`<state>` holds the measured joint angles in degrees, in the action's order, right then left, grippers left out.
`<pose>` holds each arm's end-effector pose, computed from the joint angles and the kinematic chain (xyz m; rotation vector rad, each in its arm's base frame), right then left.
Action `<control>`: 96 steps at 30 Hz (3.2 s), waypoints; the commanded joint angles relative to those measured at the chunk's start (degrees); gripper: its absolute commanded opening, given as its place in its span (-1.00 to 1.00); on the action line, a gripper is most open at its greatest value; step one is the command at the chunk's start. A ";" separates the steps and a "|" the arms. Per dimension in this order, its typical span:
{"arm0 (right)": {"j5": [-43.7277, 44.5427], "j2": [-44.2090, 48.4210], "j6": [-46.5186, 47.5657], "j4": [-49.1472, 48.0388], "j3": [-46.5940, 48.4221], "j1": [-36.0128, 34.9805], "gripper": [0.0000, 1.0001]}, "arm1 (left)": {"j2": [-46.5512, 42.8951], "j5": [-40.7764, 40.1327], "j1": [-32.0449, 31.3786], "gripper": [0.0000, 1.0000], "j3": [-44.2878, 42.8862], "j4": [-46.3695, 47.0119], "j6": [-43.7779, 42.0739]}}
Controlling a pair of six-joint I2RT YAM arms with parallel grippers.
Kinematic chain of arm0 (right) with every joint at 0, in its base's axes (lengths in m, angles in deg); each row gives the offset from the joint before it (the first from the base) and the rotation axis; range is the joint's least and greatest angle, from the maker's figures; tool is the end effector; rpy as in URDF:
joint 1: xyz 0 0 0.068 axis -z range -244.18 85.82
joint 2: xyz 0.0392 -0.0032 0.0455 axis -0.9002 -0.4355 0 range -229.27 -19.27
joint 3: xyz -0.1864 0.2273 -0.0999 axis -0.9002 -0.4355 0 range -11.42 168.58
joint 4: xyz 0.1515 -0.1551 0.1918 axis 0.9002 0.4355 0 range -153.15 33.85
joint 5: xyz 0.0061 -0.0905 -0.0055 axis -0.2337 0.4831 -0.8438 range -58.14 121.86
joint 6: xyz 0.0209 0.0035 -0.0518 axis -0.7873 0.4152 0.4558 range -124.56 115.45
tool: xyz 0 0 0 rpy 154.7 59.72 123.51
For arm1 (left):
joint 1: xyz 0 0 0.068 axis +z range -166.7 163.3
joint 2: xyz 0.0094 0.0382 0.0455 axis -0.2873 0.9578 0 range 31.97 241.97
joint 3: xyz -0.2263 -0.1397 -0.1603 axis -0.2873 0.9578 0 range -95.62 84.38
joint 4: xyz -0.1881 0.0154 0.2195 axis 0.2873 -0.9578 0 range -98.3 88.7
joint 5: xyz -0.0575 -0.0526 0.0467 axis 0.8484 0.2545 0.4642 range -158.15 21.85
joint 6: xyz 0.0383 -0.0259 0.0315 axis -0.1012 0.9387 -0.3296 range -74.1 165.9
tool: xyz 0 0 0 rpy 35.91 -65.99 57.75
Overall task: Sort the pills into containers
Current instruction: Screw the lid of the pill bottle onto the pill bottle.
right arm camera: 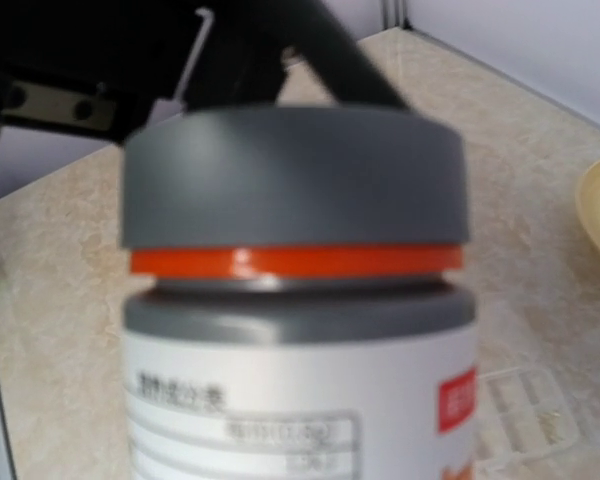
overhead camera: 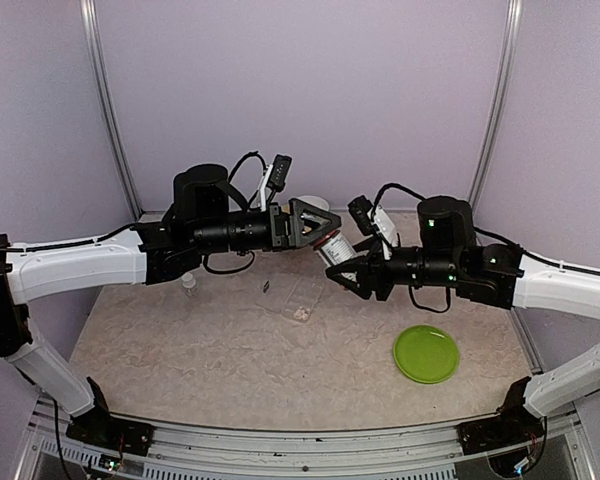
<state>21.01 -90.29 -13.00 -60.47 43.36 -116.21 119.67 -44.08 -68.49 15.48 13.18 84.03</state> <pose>0.1837 0.2471 0.3443 -0.8655 1.8003 0.8806 0.2326 -0.3210 0.3762 0.5823 1.7896 -1.4885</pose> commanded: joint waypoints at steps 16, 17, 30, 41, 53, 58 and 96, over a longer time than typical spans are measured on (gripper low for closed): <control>-0.01 -1.00 -0.56 -5.81 -0.75 -4.59 -0.73 | -2.24 3.35 0.04 0.98 -0.31 6.41 0.45; 1.10 -0.25 -0.58 -5.35 -1.00 -4.53 -0.73 | -2.63 3.31 0.22 0.98 0.07 6.61 0.41; 7.81 6.37 -2.77 -4.81 -3.38 -2.48 -0.75 | -5.70 1.14 1.08 0.97 2.49 6.60 2.63; 6.55 3.86 -1.61 -7.82 -2.02 -2.60 -0.76 | -4.50 -2.74 -0.14 0.98 1.30 3.43 4.37; 5.77 0.80 -0.45 -9.13 -0.29 -2.58 -0.77 | -3.10 -3.08 -0.50 0.98 0.41 2.64 4.67; 5.76 -0.25 -0.34 -9.77 -0.18 -2.57 -0.77 | -2.63 -2.72 -0.77 0.98 0.06 2.72 4.93; 13.49 2.42 3.35 -4.95 -0.67 -4.84 -0.78 | -2.18 -8.56 0.80 0.97 -2.70 -10.05 5.51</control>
<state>30.37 -89.16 -11.82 -68.52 42.16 -120.76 117.23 -50.85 -68.09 15.72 8.72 90.26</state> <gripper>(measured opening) 0.531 0.988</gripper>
